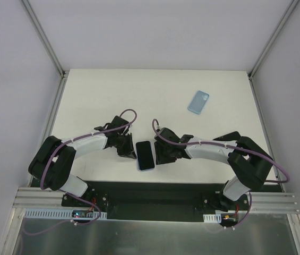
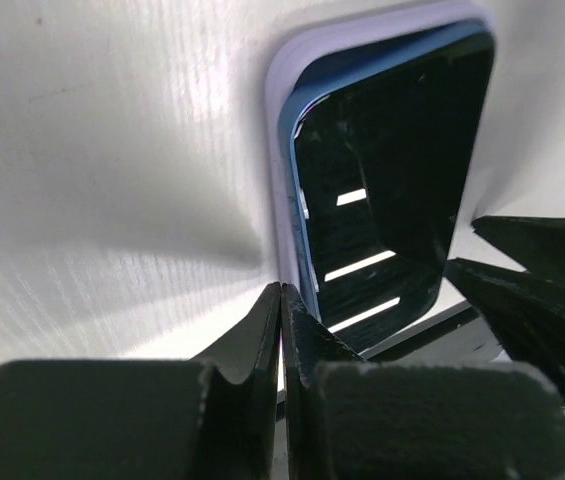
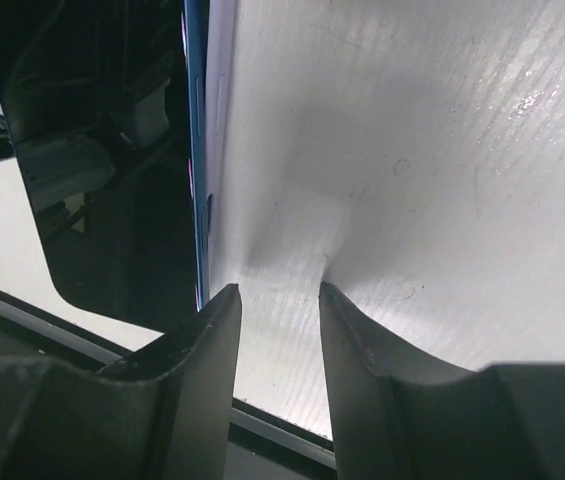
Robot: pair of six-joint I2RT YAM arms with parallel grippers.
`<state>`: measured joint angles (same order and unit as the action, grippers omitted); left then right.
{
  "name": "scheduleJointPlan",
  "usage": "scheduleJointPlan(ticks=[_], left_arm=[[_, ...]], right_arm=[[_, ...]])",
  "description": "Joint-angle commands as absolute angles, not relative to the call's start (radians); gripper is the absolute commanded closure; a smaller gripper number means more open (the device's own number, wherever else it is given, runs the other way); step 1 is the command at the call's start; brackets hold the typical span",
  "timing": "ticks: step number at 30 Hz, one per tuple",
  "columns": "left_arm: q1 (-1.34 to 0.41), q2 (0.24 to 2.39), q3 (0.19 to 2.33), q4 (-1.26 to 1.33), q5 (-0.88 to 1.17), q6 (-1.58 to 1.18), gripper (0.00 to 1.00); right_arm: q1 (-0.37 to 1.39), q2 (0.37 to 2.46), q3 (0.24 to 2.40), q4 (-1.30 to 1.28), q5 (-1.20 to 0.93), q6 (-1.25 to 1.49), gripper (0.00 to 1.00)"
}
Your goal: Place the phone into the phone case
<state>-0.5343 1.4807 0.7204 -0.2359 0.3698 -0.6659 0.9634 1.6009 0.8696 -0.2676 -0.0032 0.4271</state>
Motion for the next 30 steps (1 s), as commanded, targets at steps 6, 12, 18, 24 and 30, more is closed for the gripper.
scheduleJointPlan(ticks=[6, 12, 18, 24, 30], left_arm=[[-0.549, 1.425, 0.632, -0.230, 0.373, -0.695, 1.00], [-0.583, 1.401, 0.594, -0.203, 0.402, -0.735, 1.00], [-0.643, 1.408, 0.569, -0.150, 0.396, -0.796, 1.00], [-0.649, 1.416, 0.563, -0.141, 0.384, -0.807, 1.00], [-0.650, 1.407, 0.552, -0.143, 0.371, -0.815, 1.00]], right_arm=[[0.992, 1.608, 0.905, -0.313, 0.051, 0.459, 0.62], [1.012, 1.595, 0.931, -0.325, 0.049, 0.462, 0.64], [1.037, 1.592, 0.962, -0.337, 0.054, 0.469, 0.64], [1.043, 1.605, 0.971, -0.341, 0.054, 0.471, 0.65], [1.045, 1.615, 0.959, -0.334, 0.077, 0.480, 0.65]])
